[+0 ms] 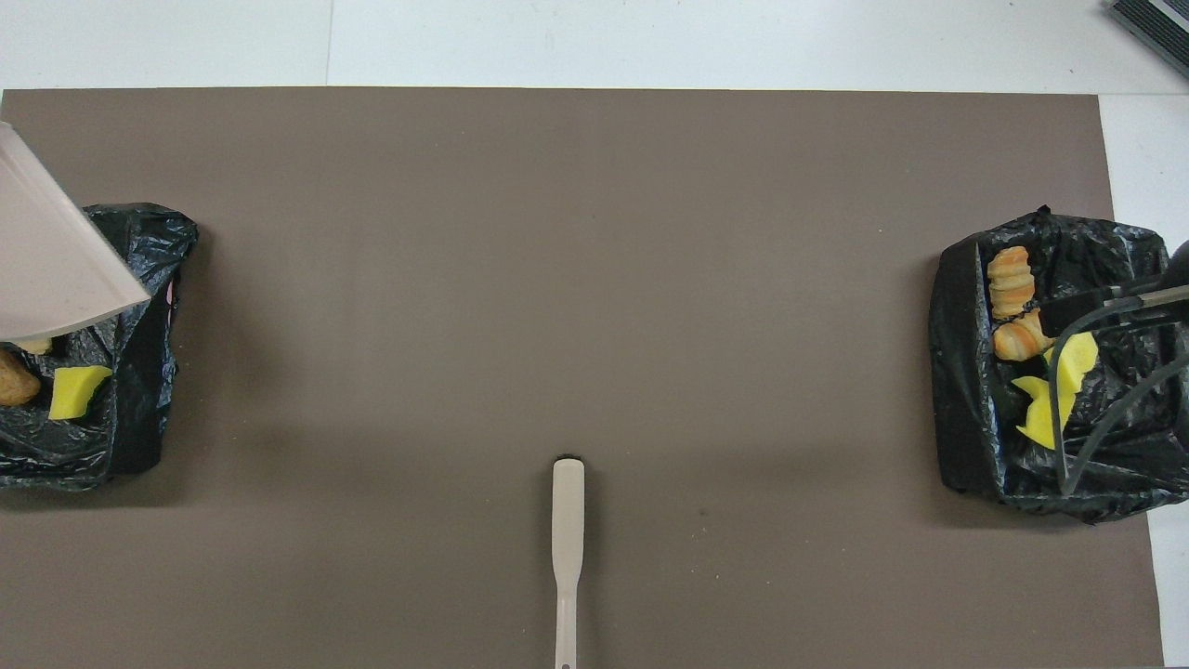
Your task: Sweep and dump trash in bin
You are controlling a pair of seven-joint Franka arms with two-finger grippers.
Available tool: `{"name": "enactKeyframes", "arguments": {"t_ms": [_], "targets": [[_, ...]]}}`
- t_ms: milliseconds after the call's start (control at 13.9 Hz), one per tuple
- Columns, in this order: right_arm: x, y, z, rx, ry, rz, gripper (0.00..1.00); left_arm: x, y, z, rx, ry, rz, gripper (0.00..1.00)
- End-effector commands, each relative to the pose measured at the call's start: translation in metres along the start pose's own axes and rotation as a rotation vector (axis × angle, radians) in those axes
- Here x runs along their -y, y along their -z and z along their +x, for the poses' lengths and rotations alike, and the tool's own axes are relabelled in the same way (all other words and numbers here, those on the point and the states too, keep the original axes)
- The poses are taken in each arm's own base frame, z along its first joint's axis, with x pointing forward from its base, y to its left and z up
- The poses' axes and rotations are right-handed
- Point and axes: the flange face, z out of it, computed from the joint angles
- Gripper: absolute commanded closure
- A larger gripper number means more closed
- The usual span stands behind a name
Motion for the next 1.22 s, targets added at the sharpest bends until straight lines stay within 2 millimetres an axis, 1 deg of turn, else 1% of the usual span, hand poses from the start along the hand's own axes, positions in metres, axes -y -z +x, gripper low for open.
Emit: {"name": "enactKeyframes", "arguments": {"t_ms": [0, 72, 144, 287, 359, 431, 502, 574, 646, 718, 789, 933, 1005, 1076, 1148], "targets": [[-0.001, 0.005, -0.002, 0.029, -0.143, 0.090, 0.00, -0.041, 0.014, 0.038, -0.037, 0.100, -0.073, 1.00], [-0.001, 0.004, -0.006, 0.035, -0.167, 0.088, 0.00, -0.060, 0.020, 0.063, -0.041, 0.153, -0.090, 1.00], [0.000, 0.003, -0.008, 0.035, -0.171, 0.088, 0.00, -0.077, 0.024, 0.080, -0.049, 0.201, -0.123, 1.00], [0.003, 0.001, -0.010, 0.042, -0.168, 0.086, 0.00, -0.118, 0.030, 0.125, -0.081, 0.297, -0.194, 1.00], [0.004, 0.001, -0.010, 0.041, -0.168, 0.085, 0.00, -0.142, 0.032, 0.151, -0.086, 0.377, -0.221, 1.00], [0.004, 0.003, -0.008, 0.036, -0.163, 0.087, 0.00, -0.165, 0.038, 0.179, -0.096, 0.448, -0.235, 1.00], [0.003, 0.003, -0.008, 0.035, -0.163, 0.088, 0.00, -0.184, 0.037, 0.205, -0.108, 0.485, -0.246, 1.00], [0.002, 0.003, -0.009, 0.036, -0.166, 0.088, 0.00, -0.197, 0.040, 0.225, -0.136, 0.494, -0.260, 1.00], [0.003, 0.003, -0.008, 0.035, -0.163, 0.088, 0.00, -0.208, 0.044, 0.238, -0.166, 0.492, -0.290, 1.00], [0.003, 0.003, -0.008, 0.036, -0.163, 0.088, 0.00, -0.224, 0.050, 0.252, -0.184, 0.499, -0.305, 1.00], [0.003, 0.003, -0.008, 0.035, -0.163, 0.088, 0.00, -0.244, 0.047, 0.277, -0.179, 0.525, -0.309, 1.00], [0.003, 0.003, -0.008, 0.034, -0.163, 0.088, 0.00, -0.290, 0.037, 0.335, -0.192, 0.615, -0.341, 1.00], [0.003, 0.003, -0.008, 0.034, -0.163, 0.089, 0.00, -0.297, 0.034, 0.348, -0.219, 0.694, -0.389, 1.00], [0.003, 0.003, -0.008, 0.034, -0.163, 0.088, 0.00, -0.299, 0.032, 0.356, -0.236, 0.755, -0.423, 1.00], [0.003, 0.003, -0.008, 0.034, -0.163, 0.088, 0.00, -0.320, 0.029, 0.374, -0.230, 0.762, -0.429, 1.00]]}}
